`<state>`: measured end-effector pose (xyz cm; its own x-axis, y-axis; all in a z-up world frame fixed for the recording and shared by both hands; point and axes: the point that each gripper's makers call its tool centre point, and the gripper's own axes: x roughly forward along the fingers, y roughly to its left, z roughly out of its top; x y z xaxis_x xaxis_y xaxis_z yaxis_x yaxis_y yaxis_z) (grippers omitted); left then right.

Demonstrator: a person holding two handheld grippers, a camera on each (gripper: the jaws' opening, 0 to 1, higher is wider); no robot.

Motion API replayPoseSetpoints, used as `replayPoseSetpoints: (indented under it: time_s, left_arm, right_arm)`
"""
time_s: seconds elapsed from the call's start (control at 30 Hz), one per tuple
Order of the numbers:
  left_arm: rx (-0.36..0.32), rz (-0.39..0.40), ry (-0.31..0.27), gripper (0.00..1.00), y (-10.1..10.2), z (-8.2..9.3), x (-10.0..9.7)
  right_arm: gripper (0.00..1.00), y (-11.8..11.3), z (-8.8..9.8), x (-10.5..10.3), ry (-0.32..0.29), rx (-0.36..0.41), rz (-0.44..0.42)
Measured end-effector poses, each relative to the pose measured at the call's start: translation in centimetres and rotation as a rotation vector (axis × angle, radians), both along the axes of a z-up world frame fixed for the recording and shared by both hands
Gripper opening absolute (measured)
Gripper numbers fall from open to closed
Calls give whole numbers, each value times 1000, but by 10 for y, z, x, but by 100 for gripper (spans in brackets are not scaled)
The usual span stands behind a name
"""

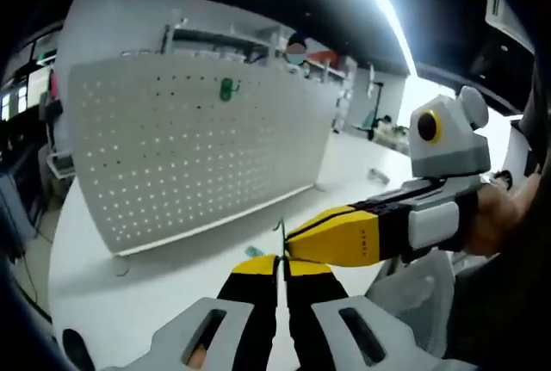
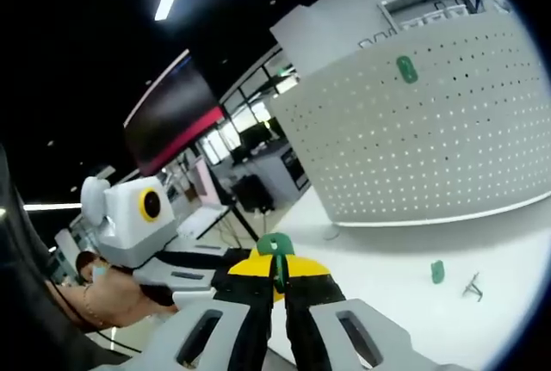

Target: Insert the hook assembly into the mounting plate slot until the hook locks in place.

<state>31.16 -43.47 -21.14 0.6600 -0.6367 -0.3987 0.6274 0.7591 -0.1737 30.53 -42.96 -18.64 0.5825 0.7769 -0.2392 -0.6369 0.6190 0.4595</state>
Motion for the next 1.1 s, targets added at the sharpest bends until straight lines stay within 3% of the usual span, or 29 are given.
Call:
replayPoseSetpoints:
  time_s: [0.13, 0.23, 0.47, 0.53, 0.6, 0.67, 0.8, 0.97, 1.1]
  left_arm:
    - [-39, 8, 9, 2, -1, 0, 1]
    - [-42, 0, -24, 3, -3, 0, 3]
    - [-61, 15, -14, 7, -1, -2, 5]
    - [-75, 35, -1, 23, 0, -4, 6]
    - [-158, 74, 45, 47, 0, -3, 7]
    - [-182, 89, 34, 60, 2, 0, 8]
    - [-169, 61, 23, 63, 0, 2, 6]
    - [-181, 45, 17, 84, -5, 6, 5]
    - [-187, 35, 0, 86, -6, 9, 5]
  right_arm:
    - [1, -2, 1, 0, -8, -8, -16]
    - [0, -3, 1, 2, -73, -44, -15]
    - [0, -2, 5, 4, -75, -28, -20]
    - [0, -1, 8, 5, -81, -26, -20]
    - [0, -1, 10, 6, -93, -31, -22]
    - [0, -2, 12, 7, -100, -31, -23]
    - [0, -3, 14, 9, -111, -38, -26]
    - [0, -3, 16, 9, -101, -15, -21]
    - [0, -4, 20, 9, -115, -19, -21]
